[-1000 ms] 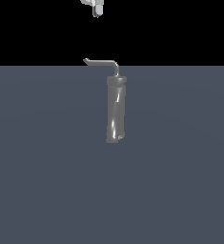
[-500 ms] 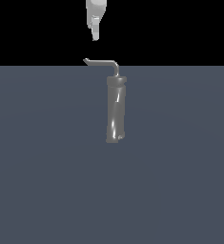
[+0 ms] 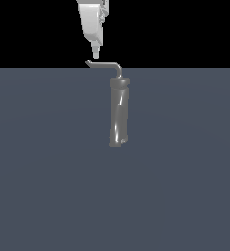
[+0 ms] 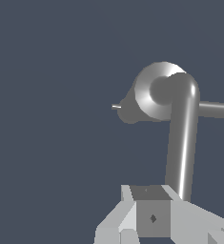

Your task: Turn on the faucet by rotating a designated handle.

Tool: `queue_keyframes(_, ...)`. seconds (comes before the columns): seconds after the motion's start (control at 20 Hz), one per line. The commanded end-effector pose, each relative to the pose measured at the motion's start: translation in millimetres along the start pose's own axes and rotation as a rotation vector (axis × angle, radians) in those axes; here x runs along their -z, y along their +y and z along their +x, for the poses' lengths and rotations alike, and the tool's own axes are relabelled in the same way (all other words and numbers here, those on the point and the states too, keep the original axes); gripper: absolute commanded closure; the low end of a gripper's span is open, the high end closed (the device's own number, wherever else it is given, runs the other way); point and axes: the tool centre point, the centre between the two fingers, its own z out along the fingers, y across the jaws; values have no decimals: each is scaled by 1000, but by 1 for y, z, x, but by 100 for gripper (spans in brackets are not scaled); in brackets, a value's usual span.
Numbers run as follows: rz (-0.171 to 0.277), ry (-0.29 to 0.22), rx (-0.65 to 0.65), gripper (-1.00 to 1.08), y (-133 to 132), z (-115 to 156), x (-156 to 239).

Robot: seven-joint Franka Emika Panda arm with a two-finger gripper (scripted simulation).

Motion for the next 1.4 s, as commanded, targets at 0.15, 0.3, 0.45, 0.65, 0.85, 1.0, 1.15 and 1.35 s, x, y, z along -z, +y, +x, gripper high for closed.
queue_keyframes(0.15,0,3,-63,108,-10,-4,-15)
queue_keyframes(0.3,0,4,-80,108,-13,-5,-19)
queue_keyframes(0.45,0,4,-85,108,-14,-5,-20)
queue_keyframes(0.65,-1,4,-84,108,-14,-5,-21)
queue_keyframes(0.85,-1,4,-84,108,-4,-7,-21)
queue_keyframes(1.0,-1,4,-84,108,4,-8,-21)
queue_keyframes(1.15,-1,4,-84,108,11,-9,-21)
queue_keyframes(1.35,0,4,-85,108,22,-11,-21)
